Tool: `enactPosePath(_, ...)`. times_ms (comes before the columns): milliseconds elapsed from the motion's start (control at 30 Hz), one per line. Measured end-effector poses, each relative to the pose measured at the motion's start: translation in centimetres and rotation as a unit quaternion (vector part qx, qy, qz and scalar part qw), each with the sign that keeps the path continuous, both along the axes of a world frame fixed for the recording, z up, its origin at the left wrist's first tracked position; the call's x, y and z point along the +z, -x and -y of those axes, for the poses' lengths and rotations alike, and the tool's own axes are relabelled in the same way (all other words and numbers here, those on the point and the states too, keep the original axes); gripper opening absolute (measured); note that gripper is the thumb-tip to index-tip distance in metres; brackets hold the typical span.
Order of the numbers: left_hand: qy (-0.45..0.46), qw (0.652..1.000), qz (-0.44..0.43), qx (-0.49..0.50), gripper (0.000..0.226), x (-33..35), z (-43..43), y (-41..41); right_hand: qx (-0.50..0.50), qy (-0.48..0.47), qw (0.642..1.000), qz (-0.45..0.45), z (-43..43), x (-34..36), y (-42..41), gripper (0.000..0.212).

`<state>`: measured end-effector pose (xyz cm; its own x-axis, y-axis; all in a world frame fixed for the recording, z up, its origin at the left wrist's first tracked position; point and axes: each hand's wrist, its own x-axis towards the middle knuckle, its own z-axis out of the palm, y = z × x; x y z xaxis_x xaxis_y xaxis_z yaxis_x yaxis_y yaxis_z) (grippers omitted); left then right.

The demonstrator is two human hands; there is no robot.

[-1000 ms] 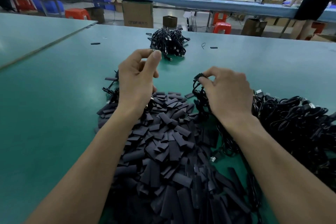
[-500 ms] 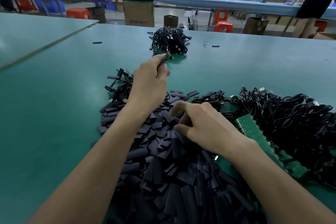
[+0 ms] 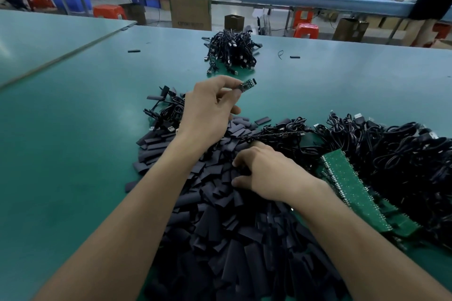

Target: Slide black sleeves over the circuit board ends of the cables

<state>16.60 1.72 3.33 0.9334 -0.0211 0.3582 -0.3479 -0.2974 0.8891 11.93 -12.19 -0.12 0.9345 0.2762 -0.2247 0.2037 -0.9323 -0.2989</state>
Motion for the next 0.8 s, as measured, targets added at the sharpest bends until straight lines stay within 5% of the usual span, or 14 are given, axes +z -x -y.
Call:
enactPosePath(167,-0.032,0.999,-0.004,-0.017,0.013,-0.3,0.0,0.1,-0.017,-0.067,0.998,-0.008,-0.1,0.1,-0.5,0.042)
enactPosePath(333,-0.060,0.998,-0.008,-0.008,0.008,-0.2,-0.4,-0.2,0.015,-0.158,0.983,0.089,0.3,0.0,0.6,0.035)
enactPosePath(567,-0.139,0.984,-0.068,-0.094,0.006,-0.1,-0.1,0.2,-0.036,-0.339,0.920,0.194,3.1,-0.4,1.6,0.024)
enactPosePath(733,-0.152,0.981,-0.063,-0.101,0.003,-0.3,0.2,0.4,-0.143,-0.502,0.823,0.223,4.5,-0.1,1.2,0.017)
enactPosePath(800,-0.149,0.983,-0.057,-0.090,0.002,-0.4,0.1,0.4,-0.148,-0.517,0.811,0.229,4.7,0.3,0.9,0.019)
